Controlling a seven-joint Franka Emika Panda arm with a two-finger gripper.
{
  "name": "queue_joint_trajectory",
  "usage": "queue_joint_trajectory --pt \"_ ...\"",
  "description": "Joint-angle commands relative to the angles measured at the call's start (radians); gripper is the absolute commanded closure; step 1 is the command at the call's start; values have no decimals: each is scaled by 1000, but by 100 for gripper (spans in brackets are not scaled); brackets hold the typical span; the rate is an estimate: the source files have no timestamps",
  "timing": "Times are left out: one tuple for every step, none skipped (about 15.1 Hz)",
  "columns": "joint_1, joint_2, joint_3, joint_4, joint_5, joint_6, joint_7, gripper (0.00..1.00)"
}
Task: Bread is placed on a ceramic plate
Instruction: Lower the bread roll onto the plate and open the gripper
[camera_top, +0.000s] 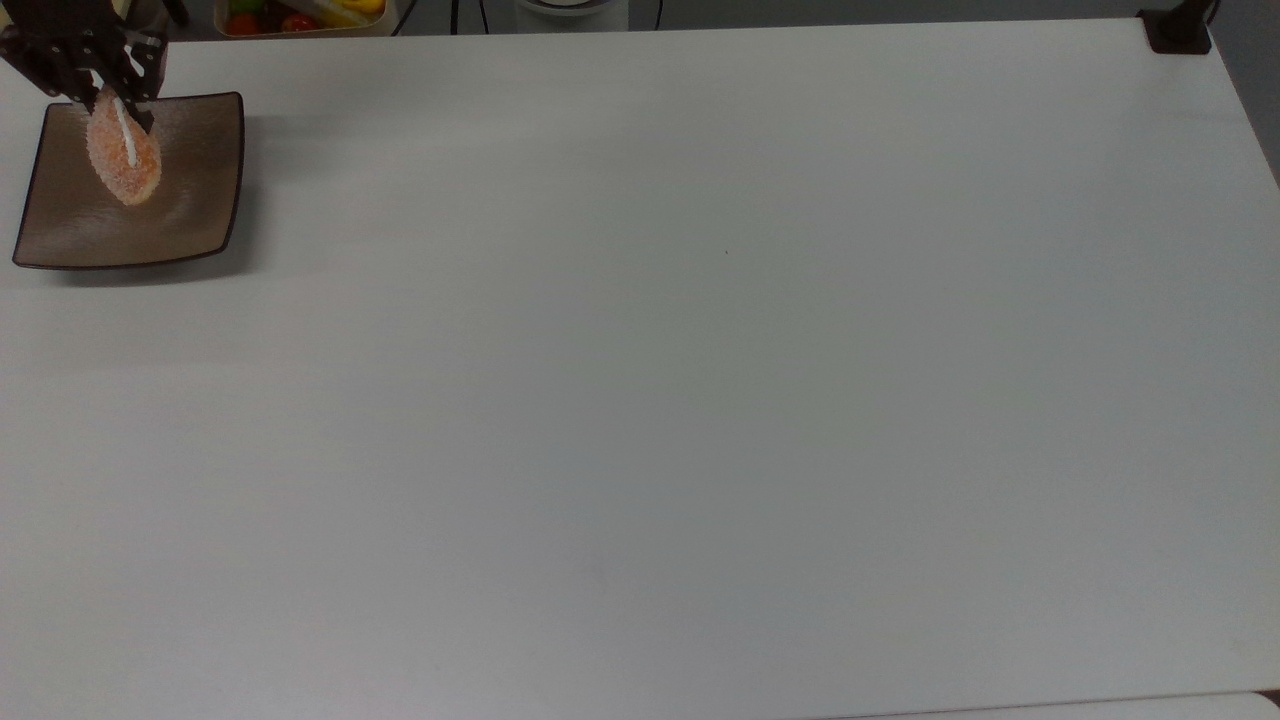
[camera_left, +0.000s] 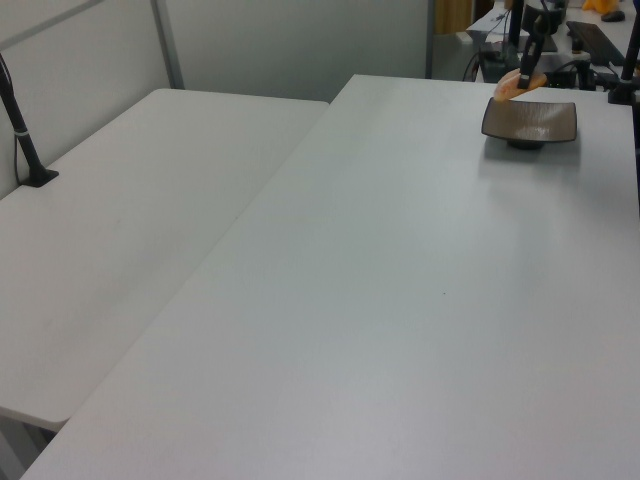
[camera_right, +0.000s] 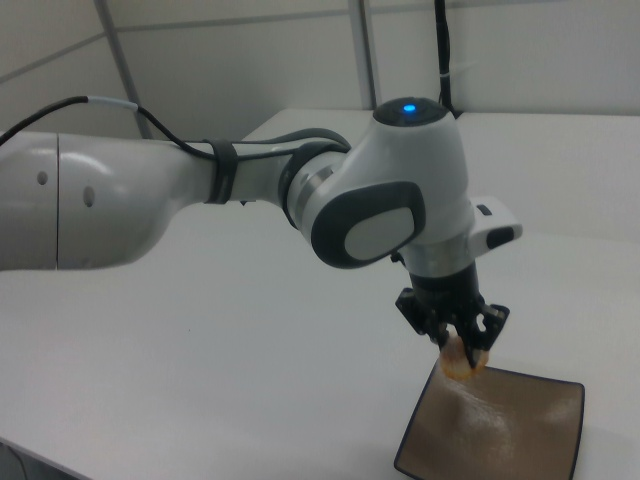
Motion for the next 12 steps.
queue_joint_trajectory --pt "-34 -21 3 -95 12 110 -75 65" --pt "-43 -21 3 -123 12 152 -81 65" --pt "-46 -20 3 -143 12 185 -82 64" --pt "-50 -17 3 -161 12 212 -84 64" --pt "-61 -8 3 -174 12 233 -85 64" --pt "-66 -3 3 -184 12 252 -95 64" --pt "-67 -1 3 -203 12 271 -101 64" --pt "-69 -1 3 -226 12 307 -102 64" --pt "-69 2 3 -235 12 316 -104 64" --pt "-69 24 3 -238 12 319 -108 64" --pt "-69 35 3 -237 11 324 -108 63" --pt "-69 49 3 -238 11 340 -108 62"
